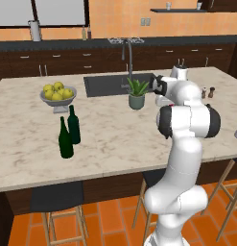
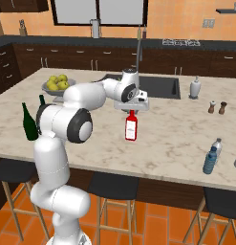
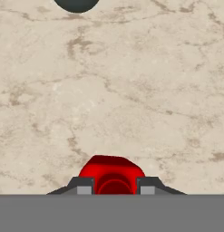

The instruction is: Move the plastic bottles in the middle to the plastics group, and the glass bottles in the middle to the glass group.

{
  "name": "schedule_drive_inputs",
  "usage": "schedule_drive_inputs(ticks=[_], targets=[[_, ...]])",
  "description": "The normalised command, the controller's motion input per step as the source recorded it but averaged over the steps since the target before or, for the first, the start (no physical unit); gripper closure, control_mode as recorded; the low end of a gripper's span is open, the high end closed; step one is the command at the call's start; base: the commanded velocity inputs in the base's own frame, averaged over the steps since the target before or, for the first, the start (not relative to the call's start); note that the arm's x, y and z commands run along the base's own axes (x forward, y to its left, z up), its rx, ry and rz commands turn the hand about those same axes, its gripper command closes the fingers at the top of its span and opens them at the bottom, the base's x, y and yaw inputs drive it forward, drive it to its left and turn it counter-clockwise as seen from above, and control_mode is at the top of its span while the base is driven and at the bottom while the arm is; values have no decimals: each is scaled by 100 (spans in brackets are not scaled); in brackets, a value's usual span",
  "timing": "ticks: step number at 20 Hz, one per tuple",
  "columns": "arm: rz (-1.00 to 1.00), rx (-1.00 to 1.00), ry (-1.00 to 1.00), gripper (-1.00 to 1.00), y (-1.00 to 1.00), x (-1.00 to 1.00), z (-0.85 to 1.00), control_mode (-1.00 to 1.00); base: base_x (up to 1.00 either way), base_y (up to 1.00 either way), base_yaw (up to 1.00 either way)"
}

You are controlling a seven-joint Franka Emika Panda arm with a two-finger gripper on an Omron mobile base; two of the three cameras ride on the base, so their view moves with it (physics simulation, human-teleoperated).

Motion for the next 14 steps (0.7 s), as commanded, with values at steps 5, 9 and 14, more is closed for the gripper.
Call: schedule_drive_inputs(ticks=[5, 9, 14], targets=[[0, 0, -5, 100, 47, -63, 41, -100, 0, 0, 0], [0, 0, 0, 100, 79, -57, 29, -100, 0, 0, 0], [3, 0, 6, 100, 87, -44, 30, -100, 0, 0, 0]])
